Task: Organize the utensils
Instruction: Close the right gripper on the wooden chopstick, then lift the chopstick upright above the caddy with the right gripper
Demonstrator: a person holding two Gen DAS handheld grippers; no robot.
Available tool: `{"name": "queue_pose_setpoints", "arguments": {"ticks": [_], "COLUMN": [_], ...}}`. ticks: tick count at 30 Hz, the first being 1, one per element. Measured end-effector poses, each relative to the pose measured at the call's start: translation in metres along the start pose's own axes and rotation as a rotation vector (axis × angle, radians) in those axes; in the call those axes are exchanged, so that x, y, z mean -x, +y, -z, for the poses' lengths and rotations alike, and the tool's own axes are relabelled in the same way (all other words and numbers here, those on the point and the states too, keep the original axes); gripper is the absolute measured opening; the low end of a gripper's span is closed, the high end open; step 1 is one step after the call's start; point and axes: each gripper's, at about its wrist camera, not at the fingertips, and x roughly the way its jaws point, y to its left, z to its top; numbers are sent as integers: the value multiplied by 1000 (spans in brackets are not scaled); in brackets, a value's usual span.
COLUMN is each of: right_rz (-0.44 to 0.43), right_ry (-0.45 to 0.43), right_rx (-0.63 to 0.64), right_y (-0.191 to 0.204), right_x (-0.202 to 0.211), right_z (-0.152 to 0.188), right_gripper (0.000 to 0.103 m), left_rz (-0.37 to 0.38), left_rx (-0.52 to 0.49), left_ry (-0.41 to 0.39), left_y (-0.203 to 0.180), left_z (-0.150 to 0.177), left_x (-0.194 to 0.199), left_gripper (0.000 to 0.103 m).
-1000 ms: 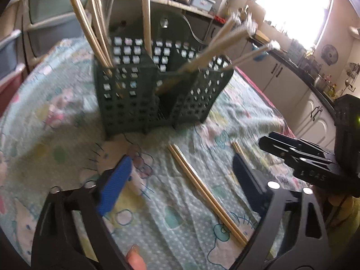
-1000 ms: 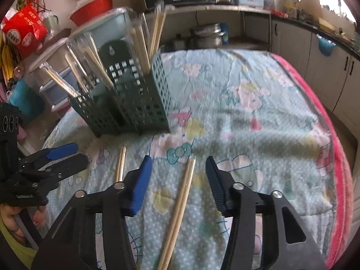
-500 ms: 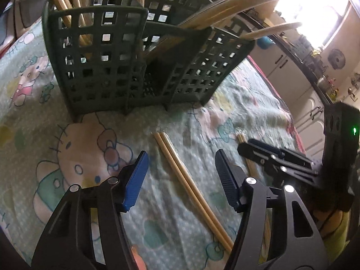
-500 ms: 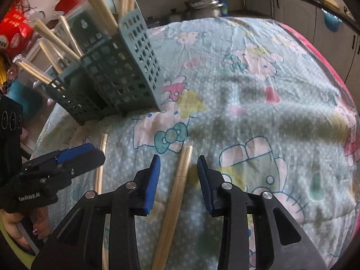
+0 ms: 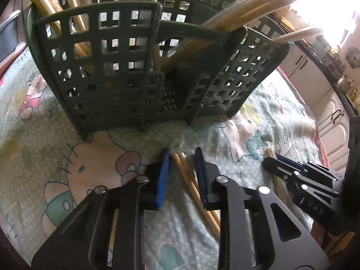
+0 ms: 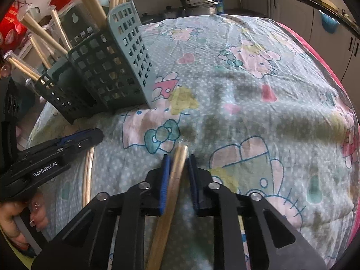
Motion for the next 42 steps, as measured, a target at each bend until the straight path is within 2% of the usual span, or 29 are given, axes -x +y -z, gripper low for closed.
{"name": "queue_pose_setpoints", "arguments": {"ticks": [8, 17, 26, 42], "right_rz": [-38, -103, -152, -185], "right_ry": [-58, -184, -334, -567], "right_rx": [9, 81, 164, 205], "right_y": [4, 36, 72, 108], "right_x": [25, 82, 138, 201], "right_z": [2, -6, -19, -55], "right_gripper": [7, 6, 6, 6], "left_rz": [66, 135, 140, 136], "left_rx": [1, -42, -89, -171], "left_ry": [-28, -181, -347, -554], "left_y": [9, 11, 18, 0], "left_z": [-1, -13, -35, -71], "left_x": [20, 93, 164, 240], "left_gripper": [7, 5, 4, 3]}}
